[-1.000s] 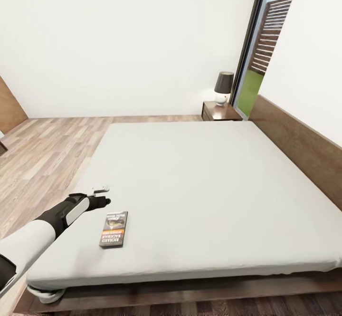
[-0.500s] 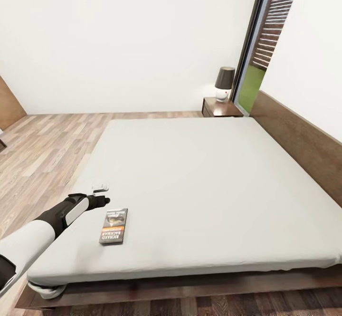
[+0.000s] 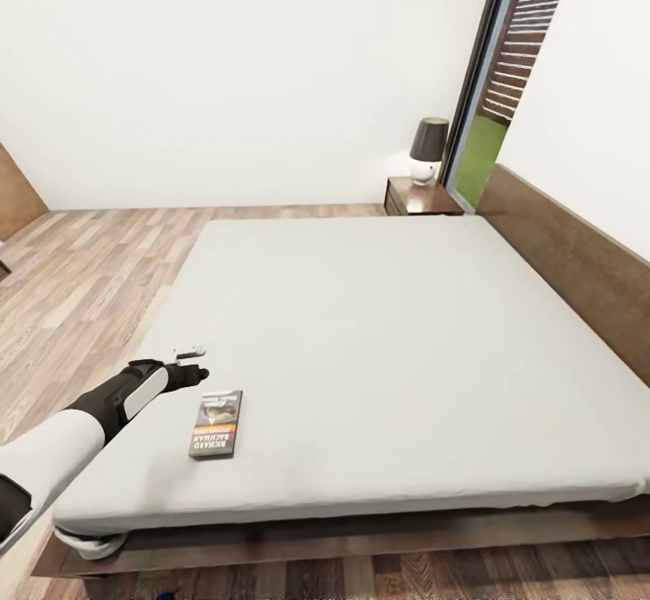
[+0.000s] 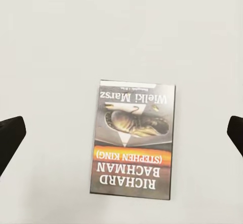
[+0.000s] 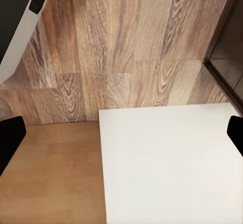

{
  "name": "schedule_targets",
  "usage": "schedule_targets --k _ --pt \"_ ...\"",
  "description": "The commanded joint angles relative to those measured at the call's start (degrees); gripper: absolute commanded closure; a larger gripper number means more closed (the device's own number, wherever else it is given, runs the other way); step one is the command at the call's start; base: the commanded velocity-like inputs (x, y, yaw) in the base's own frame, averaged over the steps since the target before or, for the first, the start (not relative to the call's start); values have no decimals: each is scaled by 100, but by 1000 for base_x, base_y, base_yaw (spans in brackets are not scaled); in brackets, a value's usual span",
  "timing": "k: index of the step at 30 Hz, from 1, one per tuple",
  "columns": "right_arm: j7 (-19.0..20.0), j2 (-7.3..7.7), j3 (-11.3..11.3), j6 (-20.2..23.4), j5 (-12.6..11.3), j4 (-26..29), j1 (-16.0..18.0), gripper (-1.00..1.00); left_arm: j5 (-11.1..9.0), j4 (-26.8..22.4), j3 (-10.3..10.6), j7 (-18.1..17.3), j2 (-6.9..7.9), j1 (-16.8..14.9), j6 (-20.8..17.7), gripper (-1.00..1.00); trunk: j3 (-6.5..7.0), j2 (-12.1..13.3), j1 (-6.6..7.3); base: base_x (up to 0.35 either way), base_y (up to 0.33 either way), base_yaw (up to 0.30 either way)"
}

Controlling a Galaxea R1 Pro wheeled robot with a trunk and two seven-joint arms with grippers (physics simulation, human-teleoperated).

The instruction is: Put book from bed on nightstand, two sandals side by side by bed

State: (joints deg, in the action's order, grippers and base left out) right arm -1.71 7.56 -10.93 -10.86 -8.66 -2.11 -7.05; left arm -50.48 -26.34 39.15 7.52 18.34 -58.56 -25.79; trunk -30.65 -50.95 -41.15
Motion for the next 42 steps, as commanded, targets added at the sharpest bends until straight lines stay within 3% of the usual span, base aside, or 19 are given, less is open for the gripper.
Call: schedule_targets --k 1,28,42 --pt "-5 -1 -50 -30 -57 -8 2 -100 -62 -13 40 51 9 -19 -16 -100 -14 -4 -1 0 0 0" --pt "-5 0 -50 -30 -57 -8 -44 -100 -67 -12 31 142 45 -76 119 -100 -267 -4 -1 0 0 0" --pt "-5 -7 -50 -30 -57 -8 -50 -100 -44 -6 62 139 93 -61 599 -100 -399 -4 -1 0 0 0"
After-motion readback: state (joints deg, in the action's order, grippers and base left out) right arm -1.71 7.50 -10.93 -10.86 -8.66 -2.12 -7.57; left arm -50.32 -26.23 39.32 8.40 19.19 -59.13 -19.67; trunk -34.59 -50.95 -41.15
